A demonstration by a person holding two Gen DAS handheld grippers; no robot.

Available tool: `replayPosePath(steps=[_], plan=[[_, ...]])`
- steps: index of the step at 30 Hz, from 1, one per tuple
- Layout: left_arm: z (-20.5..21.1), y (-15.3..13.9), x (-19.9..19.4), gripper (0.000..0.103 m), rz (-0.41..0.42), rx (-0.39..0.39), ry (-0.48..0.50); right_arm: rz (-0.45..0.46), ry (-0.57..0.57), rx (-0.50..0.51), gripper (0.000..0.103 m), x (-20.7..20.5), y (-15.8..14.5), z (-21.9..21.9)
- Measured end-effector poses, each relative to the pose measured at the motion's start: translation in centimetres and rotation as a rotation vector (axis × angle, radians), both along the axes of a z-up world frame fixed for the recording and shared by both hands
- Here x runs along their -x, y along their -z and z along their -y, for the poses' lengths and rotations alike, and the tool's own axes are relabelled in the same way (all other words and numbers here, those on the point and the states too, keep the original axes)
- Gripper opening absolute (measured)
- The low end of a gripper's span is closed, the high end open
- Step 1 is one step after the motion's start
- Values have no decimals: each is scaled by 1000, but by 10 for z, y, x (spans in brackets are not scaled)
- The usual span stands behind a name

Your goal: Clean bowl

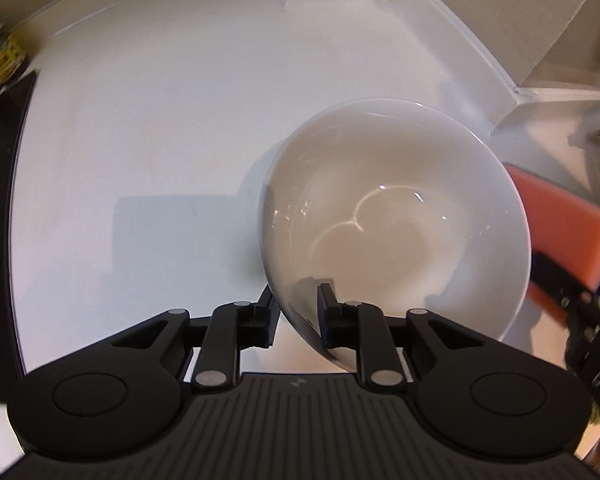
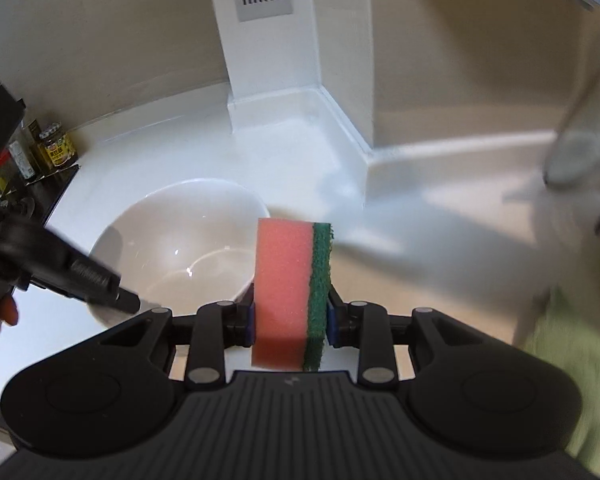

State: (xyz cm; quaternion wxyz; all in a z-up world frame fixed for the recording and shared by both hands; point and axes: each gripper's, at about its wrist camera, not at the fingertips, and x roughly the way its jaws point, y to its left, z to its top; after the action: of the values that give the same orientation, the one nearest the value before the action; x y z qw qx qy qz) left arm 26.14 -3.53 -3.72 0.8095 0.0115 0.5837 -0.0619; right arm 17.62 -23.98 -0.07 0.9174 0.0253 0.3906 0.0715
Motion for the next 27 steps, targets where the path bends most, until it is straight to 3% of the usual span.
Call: replayPosePath(steps=[9,11,20,27], plan=[[-11,-6,-48,22,23,44,67,6,-74,30,27,-15,0,5],[-8,-6,-51,15,30,38,76,2,-84,32,27,-15,-1,6],[0,-7,-31,7,58,39,8,-12,-22,-27,27,15,-1,12],[-8,-8,-7,4,42,74,-156,33,-73,34,27,-6,1,7]])
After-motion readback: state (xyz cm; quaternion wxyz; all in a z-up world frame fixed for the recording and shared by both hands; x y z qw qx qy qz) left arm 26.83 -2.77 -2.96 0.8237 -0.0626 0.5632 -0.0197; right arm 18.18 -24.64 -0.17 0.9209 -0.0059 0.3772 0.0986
